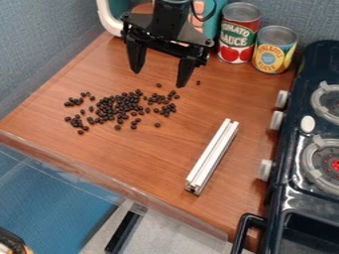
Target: Sweep into pile
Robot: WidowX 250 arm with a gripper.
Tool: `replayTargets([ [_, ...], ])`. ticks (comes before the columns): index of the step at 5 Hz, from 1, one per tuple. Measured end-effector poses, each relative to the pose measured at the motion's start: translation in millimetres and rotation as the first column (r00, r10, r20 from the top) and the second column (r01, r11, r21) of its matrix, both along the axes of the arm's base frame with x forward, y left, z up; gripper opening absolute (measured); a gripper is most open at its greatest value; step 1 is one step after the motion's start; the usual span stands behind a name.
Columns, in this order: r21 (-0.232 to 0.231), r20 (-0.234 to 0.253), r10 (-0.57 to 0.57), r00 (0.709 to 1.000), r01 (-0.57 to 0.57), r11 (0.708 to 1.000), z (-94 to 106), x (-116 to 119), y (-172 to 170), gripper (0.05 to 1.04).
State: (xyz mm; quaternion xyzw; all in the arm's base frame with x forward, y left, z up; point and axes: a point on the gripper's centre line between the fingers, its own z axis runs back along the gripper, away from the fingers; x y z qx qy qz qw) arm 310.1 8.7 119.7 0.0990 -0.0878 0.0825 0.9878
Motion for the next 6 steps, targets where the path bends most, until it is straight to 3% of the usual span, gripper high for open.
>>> replayTargets([
  [1, -0.009, -0.027, 0.003, 1.0, -0.003, 1.0, -8.4, -0.2, -1.7, 1.001],
  [2, -0.078, -0.054, -0.005, 0.999, 0.001, 0.997, -12.1, 5.1, -19.4, 1.0],
  [3, -0.068, -0.034, -0.053, 0.998, 0.051, 0.996, -16.9, 5.1, -33.4, 1.001],
  [6, -0.085, -0.05, -0.176, 0.983, 0.171, 0.982, -65.8, -11.0, -59.9, 1.001],
])
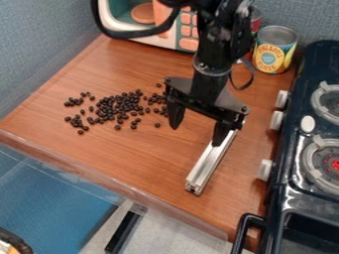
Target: Sweep into pile
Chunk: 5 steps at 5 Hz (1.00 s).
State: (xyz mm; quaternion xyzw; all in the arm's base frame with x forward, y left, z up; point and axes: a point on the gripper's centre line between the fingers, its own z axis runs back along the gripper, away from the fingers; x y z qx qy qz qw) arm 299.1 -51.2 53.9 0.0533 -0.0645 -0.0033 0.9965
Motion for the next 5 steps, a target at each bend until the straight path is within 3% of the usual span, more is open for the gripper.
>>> replayTargets([
  [2, 0.008, -0.013, -0.041, 0.999, 0.041, 0.999, -20.5, -8.2, -14.0, 1.001],
  [3, -0.014, -0.021, -0.053, 0.998, 0.053, 0.998, -21.3, -10.1, -19.2, 1.001],
  [4, 0.004, -0.028, -0.062, 0.998, 0.062, 0.998, -26.2, -11.9, -23.0, 0.949],
  [5, 0.024, -0.068, -0.037, 0.997, 0.038, 0.999, -34.9, -15.0, -19.5, 0.68],
])
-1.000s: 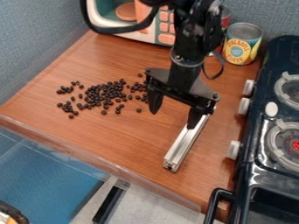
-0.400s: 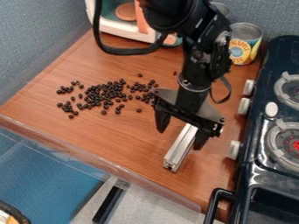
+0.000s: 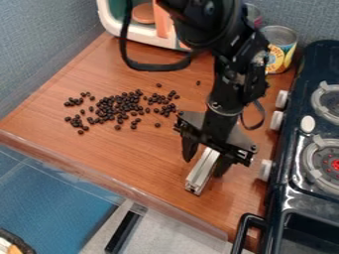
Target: Sweep into pile
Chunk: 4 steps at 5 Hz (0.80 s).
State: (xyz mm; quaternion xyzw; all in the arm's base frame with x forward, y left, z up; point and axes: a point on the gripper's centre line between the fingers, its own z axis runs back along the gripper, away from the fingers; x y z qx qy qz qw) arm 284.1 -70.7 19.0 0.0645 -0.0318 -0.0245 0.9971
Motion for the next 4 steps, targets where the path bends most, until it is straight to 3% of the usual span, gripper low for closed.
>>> replayTargets([
  [1, 0.024, -0.008, 0.029, 1.0, -0.029, 0.999, -0.2, 0.8, 7.9, 0.39],
  [2, 0.021, -0.029, 0.055, 0.998, -0.054, 0.998, 1.0, 1.8, 19.4, 0.359],
  [3, -0.039, -0.006, 0.066, 0.998, -0.067, 0.997, 20.4, 8.2, 21.2, 0.359],
  [4, -0.136, 0.05, 0.119, 0.992, -0.112, 0.984, 58.7, 17.9, 31.2, 0.358],
])
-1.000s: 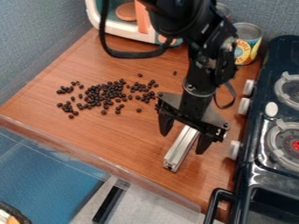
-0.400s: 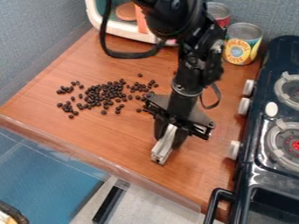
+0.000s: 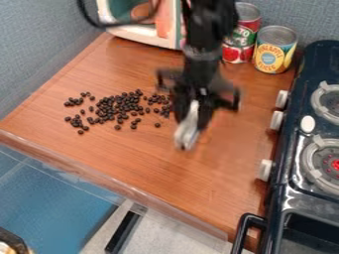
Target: Sweep into pile
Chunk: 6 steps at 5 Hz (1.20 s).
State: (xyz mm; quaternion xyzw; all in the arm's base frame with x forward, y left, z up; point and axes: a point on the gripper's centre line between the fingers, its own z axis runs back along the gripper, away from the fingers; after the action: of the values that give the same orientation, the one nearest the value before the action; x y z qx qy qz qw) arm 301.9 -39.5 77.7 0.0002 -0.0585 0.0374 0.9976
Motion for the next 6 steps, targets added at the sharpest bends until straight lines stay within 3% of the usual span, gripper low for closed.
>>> replayTargets([
  [1, -0.065, 0.058, 0.104, 0.993, -0.1, 0.993, 31.4, -1.2, 24.6, 0.358],
  [2, -0.042, 0.048, 0.233, 0.971, -0.231, 0.972, 35.5, -5.3, 50.3, 0.358],
  [3, -0.017, 0.024, 0.476, 0.879, -0.476, 0.879, 39.1, -13.1, 91.6, 0.358],
  [4, -0.007, -0.014, 0.581, 0.814, -0.581, 0.814, 37.9, -17.4, 105.8, 0.358],
  [5, 0.061, -0.065, 0.716, 0.695, -0.714, 0.698, 23.3, -27.9, 125.7, 0.358],
  [6, 0.091, -0.081, 0.784, 0.616, -0.779, 0.621, 19.2, -34.1, 133.0, 0.358],
])
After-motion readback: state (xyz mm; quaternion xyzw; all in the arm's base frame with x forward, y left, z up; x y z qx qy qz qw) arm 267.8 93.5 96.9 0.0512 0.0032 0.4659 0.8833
